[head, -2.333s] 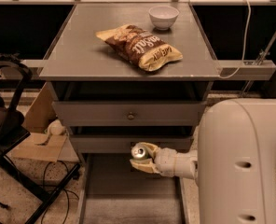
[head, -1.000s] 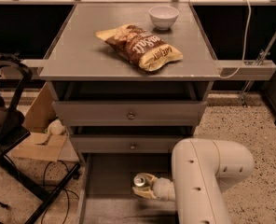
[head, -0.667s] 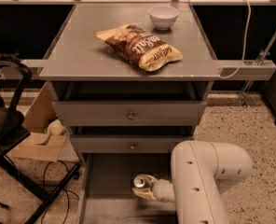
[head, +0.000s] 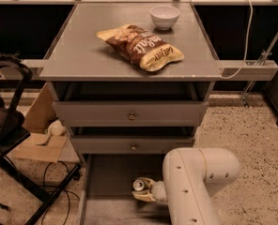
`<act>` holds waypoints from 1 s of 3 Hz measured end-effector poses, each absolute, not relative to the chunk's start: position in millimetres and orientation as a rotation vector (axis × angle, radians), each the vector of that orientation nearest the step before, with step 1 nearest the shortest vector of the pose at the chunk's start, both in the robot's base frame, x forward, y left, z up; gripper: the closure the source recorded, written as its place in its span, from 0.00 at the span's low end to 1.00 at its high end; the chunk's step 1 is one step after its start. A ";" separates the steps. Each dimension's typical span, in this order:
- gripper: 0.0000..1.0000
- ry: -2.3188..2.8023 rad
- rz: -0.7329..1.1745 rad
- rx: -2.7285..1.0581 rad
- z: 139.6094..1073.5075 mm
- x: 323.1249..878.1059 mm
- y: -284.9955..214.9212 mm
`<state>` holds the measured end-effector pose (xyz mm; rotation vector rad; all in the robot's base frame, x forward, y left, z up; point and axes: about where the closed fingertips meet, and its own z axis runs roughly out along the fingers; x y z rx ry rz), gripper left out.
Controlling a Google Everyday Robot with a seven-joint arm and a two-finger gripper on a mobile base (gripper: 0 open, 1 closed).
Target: Place green can into bottom drawer
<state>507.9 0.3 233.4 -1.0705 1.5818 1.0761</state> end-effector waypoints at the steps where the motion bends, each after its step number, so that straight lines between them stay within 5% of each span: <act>1: 1.00 1.552 1.113 -1.072 209.9 509.8 2.2; 3: 0.57 1.544 1.108 -1.074 209.8 513.2 4.8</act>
Offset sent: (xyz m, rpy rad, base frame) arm 0.0015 0.0015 -0.0198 0.0242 0.0010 0.0203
